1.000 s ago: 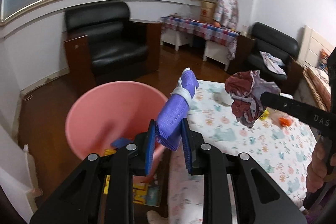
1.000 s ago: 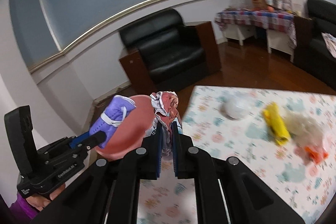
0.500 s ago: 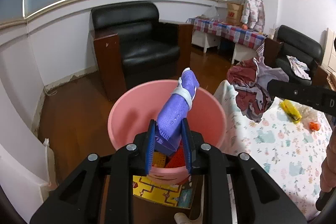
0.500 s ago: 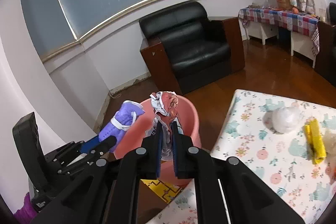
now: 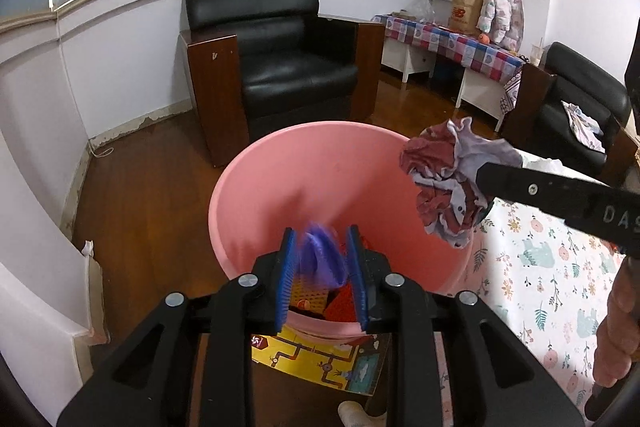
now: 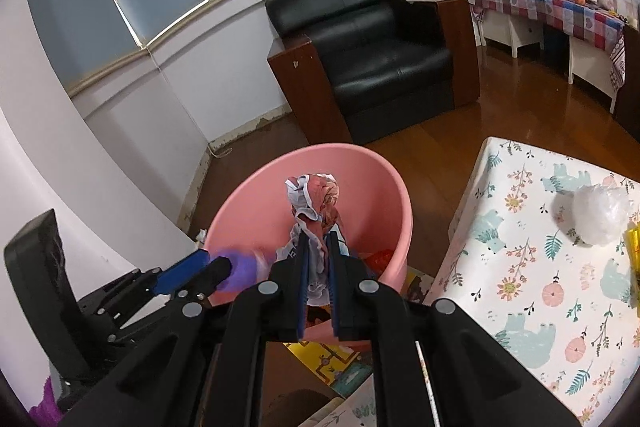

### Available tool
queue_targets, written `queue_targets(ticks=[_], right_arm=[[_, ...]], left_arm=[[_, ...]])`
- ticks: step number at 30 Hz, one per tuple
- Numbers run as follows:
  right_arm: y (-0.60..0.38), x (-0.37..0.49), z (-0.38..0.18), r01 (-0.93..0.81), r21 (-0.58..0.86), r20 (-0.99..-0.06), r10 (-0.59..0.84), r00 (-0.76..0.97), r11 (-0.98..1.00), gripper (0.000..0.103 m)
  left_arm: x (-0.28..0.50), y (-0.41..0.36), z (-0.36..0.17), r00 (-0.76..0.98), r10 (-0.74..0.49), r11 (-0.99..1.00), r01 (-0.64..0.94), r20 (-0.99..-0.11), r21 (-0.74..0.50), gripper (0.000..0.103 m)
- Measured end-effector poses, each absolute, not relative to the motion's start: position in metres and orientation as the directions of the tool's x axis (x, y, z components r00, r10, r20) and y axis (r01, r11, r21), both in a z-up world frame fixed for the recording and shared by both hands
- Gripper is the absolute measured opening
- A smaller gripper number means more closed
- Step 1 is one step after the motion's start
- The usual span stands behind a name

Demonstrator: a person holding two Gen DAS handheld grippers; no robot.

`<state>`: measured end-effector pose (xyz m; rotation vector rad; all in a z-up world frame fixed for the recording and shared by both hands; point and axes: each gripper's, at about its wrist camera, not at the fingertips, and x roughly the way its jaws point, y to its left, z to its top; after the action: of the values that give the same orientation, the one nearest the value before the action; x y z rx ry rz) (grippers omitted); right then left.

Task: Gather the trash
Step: 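Drop purple cloth in pink bucket with left tool while right tool drops fabric scrap, then move both open tools from the bucket back over the table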

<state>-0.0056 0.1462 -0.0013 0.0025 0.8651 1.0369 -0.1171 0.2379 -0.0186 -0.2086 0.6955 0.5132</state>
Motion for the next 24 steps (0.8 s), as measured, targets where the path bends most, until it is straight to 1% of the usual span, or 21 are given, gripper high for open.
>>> queue_targets(ticks=[2,4,5,6,8,16,21,24], right_arm=[[0.147,-0.004,-0.005,-0.746,0.389,-0.625,0.75,0.218,0.541,0.009],[0.148,-0.003,-0.007,-0.743,0.394,-0.629,0.748,0.211,0.541,0.013],[0.148,-0.002,-0.008,-0.743,0.395,-0.63,0.748,0.21,0.541,0.018],[0.148,-0.002,-0.008,-0.742,0.395,-0.629,0.748,0.211,0.542,0.027],[0.147,0.0,-0.008,-0.741,0.392,-0.626,0.749,0.219,0.545,0.036],[0.131,0.006,-0.008,-0.727,0.392,-0.621,0.745,0.244,0.564,0.036],[0.125,0.016,-0.014,-0.693,0.398,-0.647,0.72,0.251,0.601,0.036],[0.126,0.021,-0.02,-0.674,0.407,-0.67,0.703,0.239,0.617,0.036]], left_arm=[[-0.117,0.24,-0.018,0.652,0.375,0.856,-0.516,-0.659,-0.023,0.026],[-0.118,0.241,-0.018,0.654,0.37,0.857,-0.515,-0.659,-0.03,0.027],[-0.119,0.241,-0.017,0.655,0.369,0.857,-0.515,-0.659,-0.032,0.028],[-0.119,0.24,-0.016,0.656,0.372,0.856,-0.516,-0.657,-0.031,0.033],[-0.121,0.241,-0.014,0.662,0.375,0.855,-0.517,-0.649,-0.033,0.036],[-0.123,0.233,-0.006,0.68,0.369,0.867,-0.498,-0.634,-0.029,0.036],[-0.121,0.214,-0.001,0.718,0.305,0.906,-0.422,-0.626,-0.042,0.036],[-0.121,0.203,-0.001,0.727,0.29,0.919,-0.393,-0.623,-0.03,0.036]])
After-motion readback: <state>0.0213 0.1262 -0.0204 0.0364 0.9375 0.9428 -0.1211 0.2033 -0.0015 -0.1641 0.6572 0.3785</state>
